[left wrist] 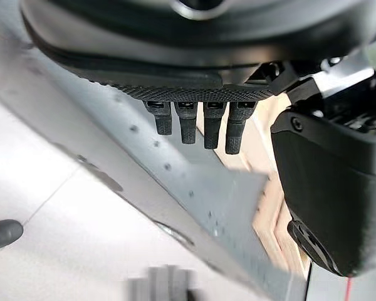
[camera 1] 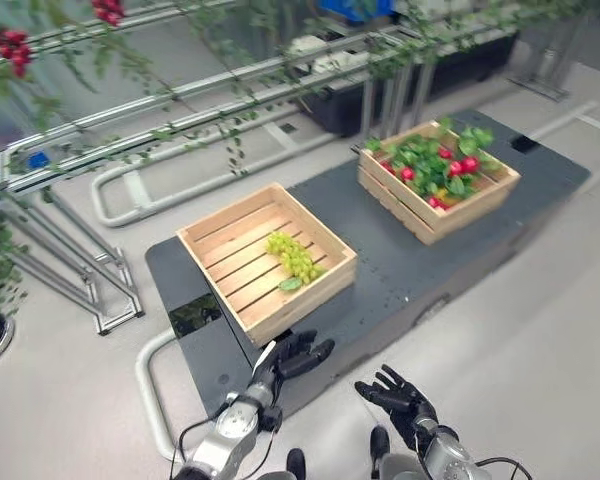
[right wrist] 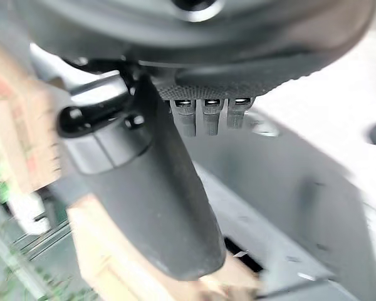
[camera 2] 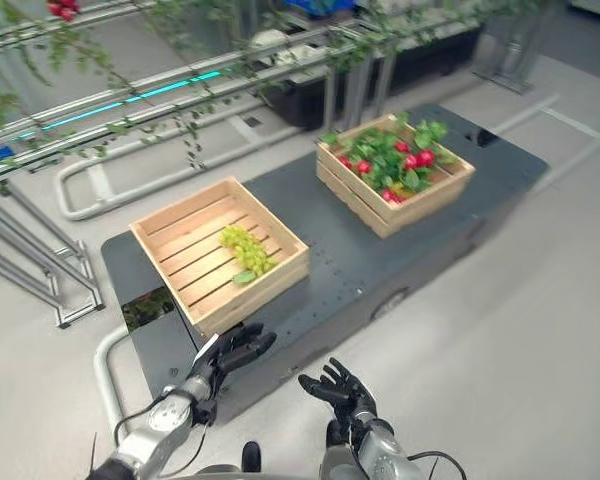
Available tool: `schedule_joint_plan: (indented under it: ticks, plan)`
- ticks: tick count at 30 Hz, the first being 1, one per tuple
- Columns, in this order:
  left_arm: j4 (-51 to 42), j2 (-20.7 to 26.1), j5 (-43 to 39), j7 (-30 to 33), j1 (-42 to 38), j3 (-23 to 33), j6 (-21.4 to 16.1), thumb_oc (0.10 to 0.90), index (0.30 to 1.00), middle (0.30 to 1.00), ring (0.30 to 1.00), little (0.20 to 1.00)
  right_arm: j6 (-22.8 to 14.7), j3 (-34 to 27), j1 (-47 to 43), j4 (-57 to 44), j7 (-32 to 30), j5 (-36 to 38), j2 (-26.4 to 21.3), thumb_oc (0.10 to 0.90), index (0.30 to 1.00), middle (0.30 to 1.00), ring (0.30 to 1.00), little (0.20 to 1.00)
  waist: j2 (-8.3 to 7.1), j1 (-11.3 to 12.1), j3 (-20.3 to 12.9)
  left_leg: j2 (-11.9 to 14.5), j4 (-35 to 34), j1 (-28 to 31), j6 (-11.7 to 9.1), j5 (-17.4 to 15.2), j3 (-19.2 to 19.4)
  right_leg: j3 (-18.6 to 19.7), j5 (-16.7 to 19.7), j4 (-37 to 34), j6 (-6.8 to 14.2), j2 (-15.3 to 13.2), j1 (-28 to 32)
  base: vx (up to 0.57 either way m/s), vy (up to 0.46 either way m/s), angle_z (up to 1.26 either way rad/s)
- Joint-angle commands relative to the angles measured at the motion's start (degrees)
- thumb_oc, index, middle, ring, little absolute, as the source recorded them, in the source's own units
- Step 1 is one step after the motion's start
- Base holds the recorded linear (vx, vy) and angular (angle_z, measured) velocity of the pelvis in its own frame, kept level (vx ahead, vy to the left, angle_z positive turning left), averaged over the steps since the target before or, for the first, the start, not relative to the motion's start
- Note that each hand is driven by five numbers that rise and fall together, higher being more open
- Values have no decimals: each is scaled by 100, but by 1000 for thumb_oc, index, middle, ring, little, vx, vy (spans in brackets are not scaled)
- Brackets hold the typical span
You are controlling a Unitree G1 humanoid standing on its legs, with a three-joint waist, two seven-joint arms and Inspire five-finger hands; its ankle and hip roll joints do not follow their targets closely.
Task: Pick up the fruits from the basket on one side to the basket on the other side
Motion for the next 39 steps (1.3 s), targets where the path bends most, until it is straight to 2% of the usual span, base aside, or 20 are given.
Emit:
schedule_joint_plan:
  ticks: [1,4,10,11,12,14,15,16,17,18,19,21,24,26,29,31,33,35,36,39]
  plan:
    - [-346,-77,229,-114,-650,-44,-473,800,900,900,900,900,-368,-107,-317,-376,238,195,9,800,900,900,900,900,-92,14,-213,-342,95,-54,234,-614,19,-352,-349,46,230,-426,236,89,-56,-2]
    - [-341,-13,188,-103,-573,-13,-435,800,900,900,900,900,-310,-51,-317,-353,268,96,15,800,900,900,900,900,-48,76,-232,-339,15,-10,214,-597,-30,-488,-408,46,218,-423,332,159,-88,0]
    - [-479,151,263,139,-255,243,-453,800,900,900,900,900,-136,43,-92,-642,69,-29,85,800,900,900,900,900,-102,113,-200,-201,219,84,126,-639,83,-681,-559,46,91,-367,553,184,-93,16]
    - [-490,154,238,239,-236,283,-511,800,900,900,900,900,-155,55,-63,-692,38,-43,91,800,900,900,900,900,-137,103,-163,-185,539,-13,97,-741,184,-685,-605,72,32,-363,561,102,-40,10]
    - [-534,161,182,354,-249,307,-602,800,900,900,900,900,-202,117,14,-838,-52,-101,80,800,900,900,900,900,-196,101,-54,-135,1458,-429,6,-565,293,-703,-647,142,-66,-378,550,37,-40,11]
    - [-586,179,159,404,-310,314,-713,800,900,900,900,900,-321,172,87,-966,-136,-71,5,800,900,900,900,900,-218,99,115,-17,2518,-1098,-116,-217,325,-767,-663,225,-196,-364,509,-82,-9,24]
    - [-597,171,71,382,-460,304,-856,800,900,900,900,900,-509,178,131,-964,-195,3,-89,800,900,900,900,900,-147,76,324,-10,2953,-1699,-246,23,409,-839,-668,293,-275,-337,525,-63,93,51]
    - [-545,129,4,324,-572,284,-931,800,900,900,900,900,-581,171,95,-891,-252,50,-116,800,900,900,900,900,-93,60,430,33,2678,-1719,-361,-14,584,-856,-725,306,-224,-332,630,15,190,74]
    - [-499,70,26,134,-710,265,-973,800,900,900,900,900,-736,147,45,-814,-347,158,-86,800,900,900,900,900,-51,-6,486,87,1623,-1497,-383,44,1094,-1021,-759,310,-115,-402,742,85,200,78]
    - [-503,57,48,53,-766,245,-982,800,900,900,900,900,-841,141,16,-777,-379,182,-63,800,900,900,900,900,-40,-31,500,33,1038,-1344,-347,75,1244,-1089,-749,277,-41,-443,797,144,315,75]
    - [-500,38,171,144,-948,106,-777,800,900,900,900,900,-959,113,-104,-538,-571,8,2,800,900,900,900,900,-27,-8,449,-126,739,-1087,-89,-140,953,-1113,-766,407,65,-535,659,128,267,53]
    - [-451,37,277,215,-1017,46,-801,800,900,900,900,900,-974,70,-155,-433,-569,109,52,800,900,900,900,900,-14,37,399,-278,562,-940,9,-185,695,-1121,-787,557,180,-612,607,143,226,17]
    - [-563,175,374,174,-995,-28,-732,800,900,900,900,900,-1076,-7,-26,-492,-438,104,161,800,900,900,900,900,7,15,309,-269,349,-559,130,-271,900,-1324,-885,859,236,-768,556,179,167,-29]
    - [-574,235,355,188,-986,-4,-692,800,900,900,900,900,-1113,13,-13,-499,-426,72,228,800,900,900,900,900,30,74,240,-357,136,-456,178,-259,749,-1353,-790,762,303,-847,603,133,120,13]
    - [-616,296,376,241,-990,-8,-759,800,900,900,900,900,-1189,14,-53,-464,-434,78,260,800,900,900,900,900,60,110,179,-381,11,-419,230,-284,760,-1419,-755,780,323,-904,538,79,114,5]
    - [-677,285,379,233,-1049,37,-743,800,900,900,900,900,-1183,-81,-167,-344,-640,103,302,800,900,900,900,900,89,133,133,-415,11,-432,305,-330,715,-1350,-935,1076,270,-865,459,150,126,10]
    - [-788,300,397,225,-1031,62,-709,800,900,900,900,900,-1186,-141,-128,-381,-803,126,347,800,900,900,900,900,68,128,142,-481,17,-459,396,-341,740,-1290,-990,1971,258,-889,239,119,102,7]
    - [-963,357,460,295,-932,54,-739,800,900,900,900,900,-1182,-143,48,-643,-885,75,311,800,900,900,900,900,46,-5,333,-553,202,-543,526,-451,656,-836,-871,3678,259,-928,-655,52,60,0]
    - [-977,386,482,320,-905,49,-752,800,900,900,900,900,-1188,-135,116,-706,-854,74,278,800,900,900,900,900,34,-76,416,-554,233,-538,543,-469,599,-713,-800,3930,258,-886,-929,60,-57,-2]
    - [-1012,464,401,406,-991,96,-757,800,900,900,900,900,-1205,-156,145,-711,-748,19,275,800,900,900,900,900,54,-162,606,-414,174,-446,450,-430,571,-662,-524,3009,243,-981,-1076,75,-193,22]
